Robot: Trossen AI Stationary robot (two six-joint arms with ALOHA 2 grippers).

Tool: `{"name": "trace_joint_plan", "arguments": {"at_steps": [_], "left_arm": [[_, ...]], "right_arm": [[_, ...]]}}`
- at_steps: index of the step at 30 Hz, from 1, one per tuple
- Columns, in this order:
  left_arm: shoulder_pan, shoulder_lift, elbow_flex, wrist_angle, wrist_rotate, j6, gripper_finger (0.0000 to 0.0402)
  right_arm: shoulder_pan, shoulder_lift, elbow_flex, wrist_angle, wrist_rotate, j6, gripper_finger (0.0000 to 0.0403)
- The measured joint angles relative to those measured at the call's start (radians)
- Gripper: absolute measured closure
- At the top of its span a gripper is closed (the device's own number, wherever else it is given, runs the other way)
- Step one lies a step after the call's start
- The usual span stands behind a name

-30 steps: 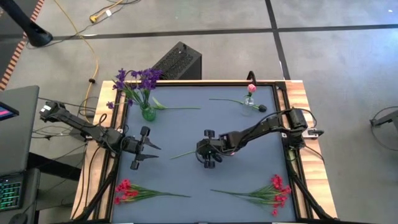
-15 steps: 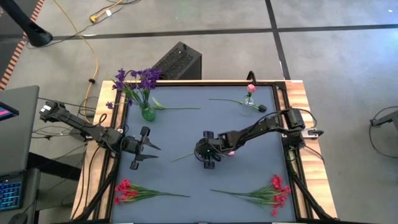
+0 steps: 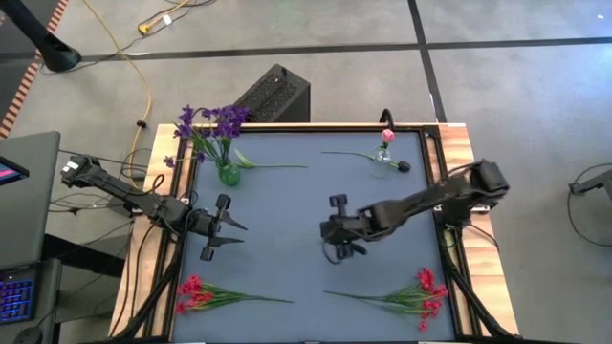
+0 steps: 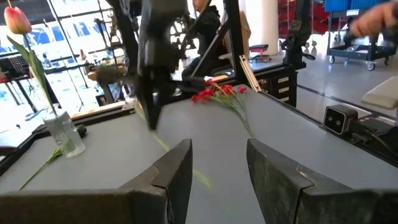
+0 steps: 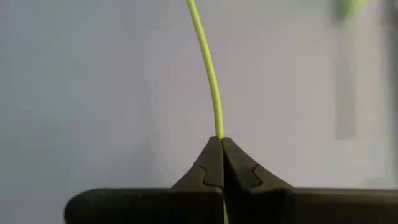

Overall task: Sort flowers into vase by color
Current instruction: Put the pink flower into the transparent vase

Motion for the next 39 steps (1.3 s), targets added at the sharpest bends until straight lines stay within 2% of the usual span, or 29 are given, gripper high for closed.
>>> {"name": "trace_joint_plan", "arguments": {"at_steps": [4, 9, 17, 24, 30, 39], "left_arm": [[0.0, 0.0, 0.0, 0.001, 0.0, -0.001, 0.026], [0.0, 0.0, 0.0, 0.003, -0.001, -0.002, 0.026], [0.0, 0.0, 0.0, 0.004, -0.002, -0.007, 0.0261], [0.0, 0.0, 0.0, 0.004, -0.004, -0.007, 0.0261], [0.0, 0.0, 0.0, 0.004, -0.004, -0.007, 0.0261], [0.0, 0.0, 0.0, 0.003, -0.056, -0.046, 0.0261]], "right_arm": [[0.054, -0.103, 0.001, -0.12, 0.168, -0.163, 0.0383], [0.079, -0.186, 0.001, -0.333, 0.285, -0.278, 0.0377], [0.055, -0.235, 0.001, -0.76, 0.314, -0.165, 0.0383], [0.018, -0.234, 0.001, -1.007, 0.335, -0.173, 0.0382], [-0.021, -0.234, 0.001, -1.135, 0.438, -0.203, 0.0382], [-0.11, -0.339, 0.002, -1.136, 0.514, -0.379, 0.0382]]}}
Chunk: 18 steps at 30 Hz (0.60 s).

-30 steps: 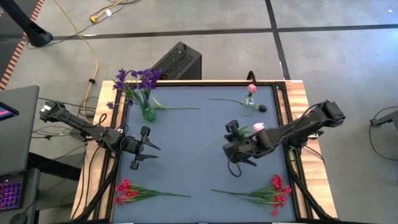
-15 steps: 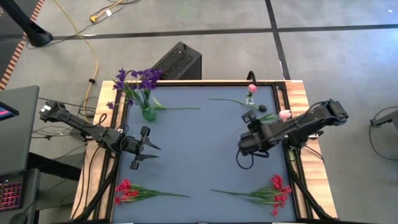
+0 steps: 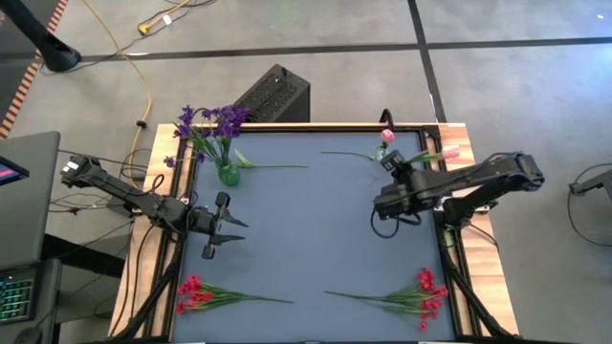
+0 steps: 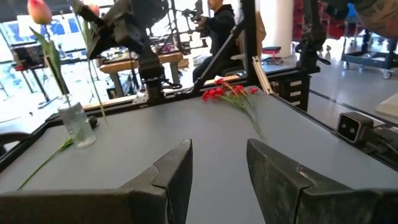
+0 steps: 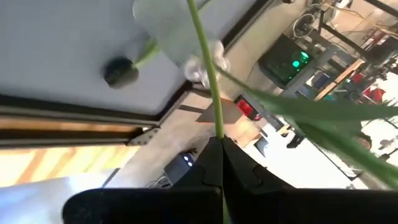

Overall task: Sort flowers into vase by color
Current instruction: Put the pink flower into the transparent vase

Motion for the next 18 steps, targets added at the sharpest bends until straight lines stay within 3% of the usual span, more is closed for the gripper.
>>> {"name": "trace_joint_plan", "arguments": {"at_steps": [7, 18], "left_arm": [[0.0, 0.0, 0.0, 0.032, -0.016, -0.029, 0.0261], [0.0, 0.0, 0.022, 0.044, -0.035, -0.037, 0.0261]], "right_arm": [[-0.067, -0.146, 0.0, -0.001, 0.102, -0.162, 0.0382], [-0.187, -0.278, 0.0, -0.001, 0.146, -0.349, 0.0382]]}}
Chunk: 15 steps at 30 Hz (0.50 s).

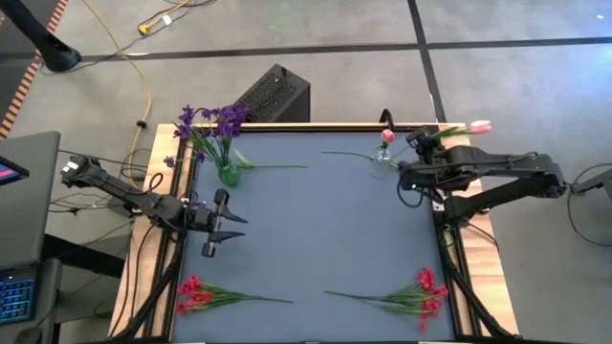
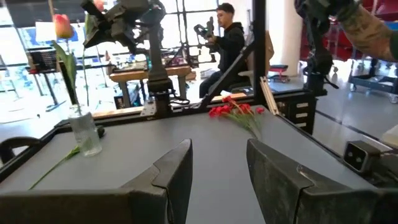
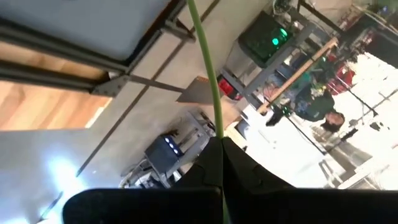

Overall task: Sort flowers into vase by color
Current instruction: Put the pink flower into the transparent vase

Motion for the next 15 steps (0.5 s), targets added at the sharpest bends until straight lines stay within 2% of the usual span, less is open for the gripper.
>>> {"name": "trace_joint_plan", "arguments": {"at_steps": [15], "left_arm": [[0.0, 0.0, 0.0, 0.003, -0.055, 0.0, 0.0261]], "right_arm": [[-0.039, -0.036, 0.0, 0.04, 0.069, -0.08, 0.0382]]}}
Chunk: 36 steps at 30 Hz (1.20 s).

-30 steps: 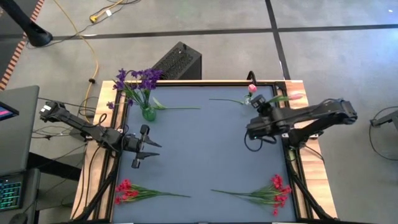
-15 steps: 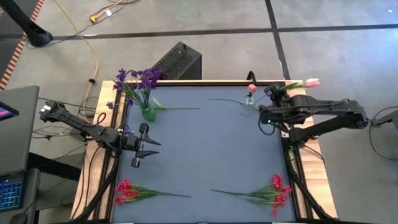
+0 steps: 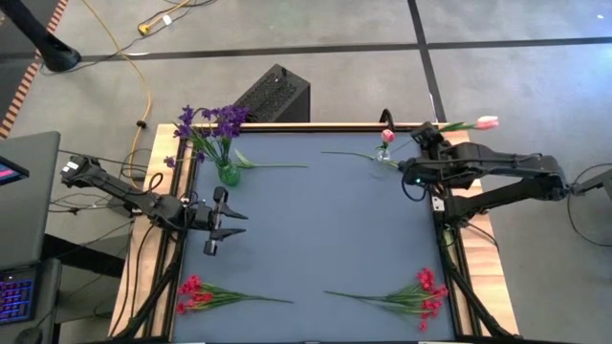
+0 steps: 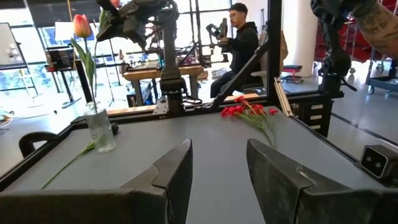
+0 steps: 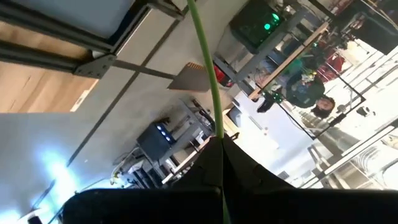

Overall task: Sort flowers into vase by color
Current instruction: Put the pink flower into the transparent vase

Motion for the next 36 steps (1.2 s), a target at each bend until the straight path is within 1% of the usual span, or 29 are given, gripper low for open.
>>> {"name": "trace_joint_plan", "arguments": {"at_steps": [5, 10, 19, 21, 25, 30, 36], "left_arm": [[0.0, 0.0, 0.0, 0.0, 0.0, 0.0, 0.0261], [0.0, 0.0, 0.0, 0.0, 0.0, -0.023, 0.026], [0.0, 0.0, 0.0, -0.002, 0.006, -0.041, 0.026], [0.0, 0.0, 0.0, -0.003, 0.006, -0.042, 0.026], [0.0, 0.0, 0.0, -0.003, 0.006, -0.041, 0.026], [0.0, 0.0, 0.0, -0.003, 0.006, -0.04, 0.026], [0.0, 0.0, 0.0, -0.003, 0.006, -0.038, 0.026]], "right_arm": [[0.0, 0.001, 0.0, 0.044, -0.001, -0.032, 0.0382], [0.0, 0.012, 0.0, 0.107, -0.044, -0.05, 0.0382], [0.0, 0.074, 0.0, 0.105, -0.044, -0.096, 0.0382], [0.0, 0.074, 0.0, 0.106, -0.041, -0.103, 0.0382], [0.0, 0.059, 0.0, 0.106, 0.005, -0.102, 0.0382], [-0.008, 0.025, 0.0, 0.105, 0.005, -0.102, 0.0382], [-0.038, 0.03, 0.0, 0.105, -0.007, -0.103, 0.0382]]}}
